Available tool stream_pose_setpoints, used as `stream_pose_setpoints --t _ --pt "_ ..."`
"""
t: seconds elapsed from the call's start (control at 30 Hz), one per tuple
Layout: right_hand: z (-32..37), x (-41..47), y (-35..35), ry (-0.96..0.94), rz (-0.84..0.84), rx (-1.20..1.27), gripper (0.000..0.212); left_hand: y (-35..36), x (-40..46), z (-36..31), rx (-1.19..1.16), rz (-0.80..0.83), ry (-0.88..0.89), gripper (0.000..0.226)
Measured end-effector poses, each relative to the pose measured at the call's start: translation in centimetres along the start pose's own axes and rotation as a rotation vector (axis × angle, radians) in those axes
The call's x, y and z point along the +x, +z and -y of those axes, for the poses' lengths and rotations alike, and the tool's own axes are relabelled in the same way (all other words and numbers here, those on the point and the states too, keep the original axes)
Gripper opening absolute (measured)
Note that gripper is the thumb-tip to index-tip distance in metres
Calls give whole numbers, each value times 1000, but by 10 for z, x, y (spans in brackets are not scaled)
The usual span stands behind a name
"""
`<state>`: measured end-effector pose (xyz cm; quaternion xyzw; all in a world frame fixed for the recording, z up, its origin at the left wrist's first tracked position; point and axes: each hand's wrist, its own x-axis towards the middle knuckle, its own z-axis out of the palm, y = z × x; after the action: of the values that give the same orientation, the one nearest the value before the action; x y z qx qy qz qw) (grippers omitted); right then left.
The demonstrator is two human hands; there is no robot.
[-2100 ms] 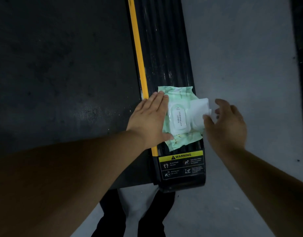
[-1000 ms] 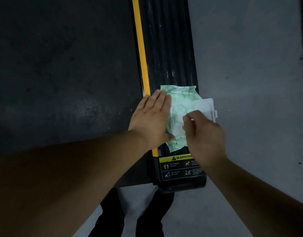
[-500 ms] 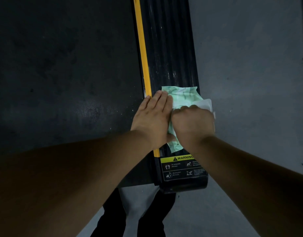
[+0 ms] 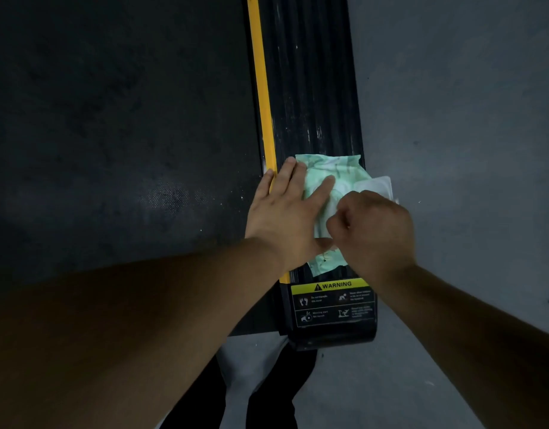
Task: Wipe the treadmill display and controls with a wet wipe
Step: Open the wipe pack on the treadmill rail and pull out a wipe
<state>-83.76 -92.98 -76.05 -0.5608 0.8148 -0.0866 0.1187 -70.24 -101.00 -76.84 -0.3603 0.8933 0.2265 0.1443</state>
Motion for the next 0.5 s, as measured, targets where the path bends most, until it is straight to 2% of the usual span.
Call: stream_pose_setpoints --t 0.27,0.4,0.5 --pt "-5 -13 -12 35 -80 113 17 0 2 -2 17 11 -19 102" --pt "-4 -6 -4 89 67 -11 28 2 1 -2 -11 -1 -26 99" --pt "0 -4 -7 81 77 -25 25 1 1 -1 -6 4 -23 100"
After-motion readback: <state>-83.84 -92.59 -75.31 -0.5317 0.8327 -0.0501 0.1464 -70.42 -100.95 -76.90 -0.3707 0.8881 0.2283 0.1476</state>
